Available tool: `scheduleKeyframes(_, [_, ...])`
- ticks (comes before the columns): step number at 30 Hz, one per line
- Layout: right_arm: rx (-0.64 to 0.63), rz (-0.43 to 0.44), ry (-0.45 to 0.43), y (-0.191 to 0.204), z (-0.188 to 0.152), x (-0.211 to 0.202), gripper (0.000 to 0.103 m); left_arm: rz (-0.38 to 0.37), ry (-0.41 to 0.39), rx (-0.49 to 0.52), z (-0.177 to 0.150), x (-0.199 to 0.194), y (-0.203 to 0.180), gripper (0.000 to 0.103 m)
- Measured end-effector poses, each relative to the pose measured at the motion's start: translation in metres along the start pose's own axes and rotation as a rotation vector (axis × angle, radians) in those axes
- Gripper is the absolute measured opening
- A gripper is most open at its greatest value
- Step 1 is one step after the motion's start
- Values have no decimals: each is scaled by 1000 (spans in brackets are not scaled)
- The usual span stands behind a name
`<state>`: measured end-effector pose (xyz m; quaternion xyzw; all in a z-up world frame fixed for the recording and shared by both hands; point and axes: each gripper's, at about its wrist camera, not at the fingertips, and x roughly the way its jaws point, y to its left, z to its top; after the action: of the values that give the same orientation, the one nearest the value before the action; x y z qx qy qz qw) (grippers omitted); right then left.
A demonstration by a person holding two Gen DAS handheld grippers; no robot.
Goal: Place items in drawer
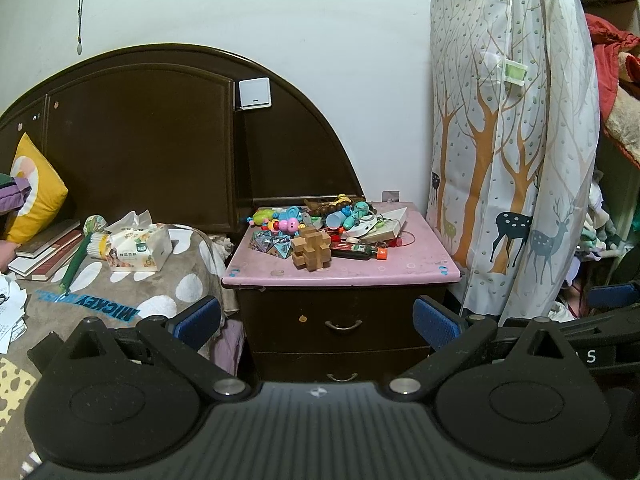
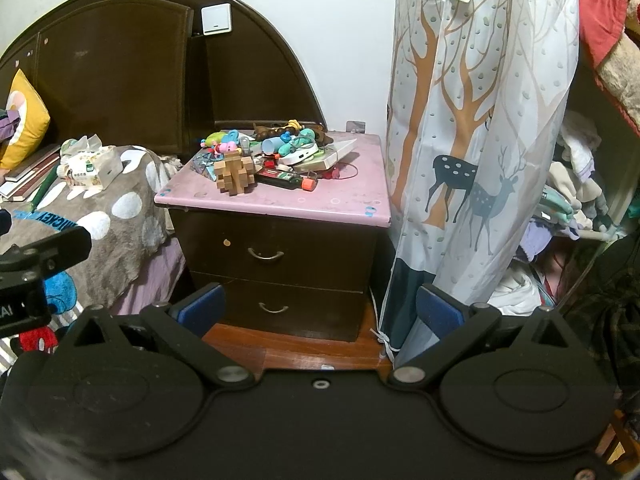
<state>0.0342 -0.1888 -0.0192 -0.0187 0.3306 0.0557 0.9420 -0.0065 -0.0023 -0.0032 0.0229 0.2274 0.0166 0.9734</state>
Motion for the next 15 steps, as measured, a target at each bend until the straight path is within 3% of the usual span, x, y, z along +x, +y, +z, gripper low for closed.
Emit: scheduleKeyframes(15, [-1, 3, 28, 4, 5, 19, 103, -5, 12, 1, 3, 20, 5, 103])
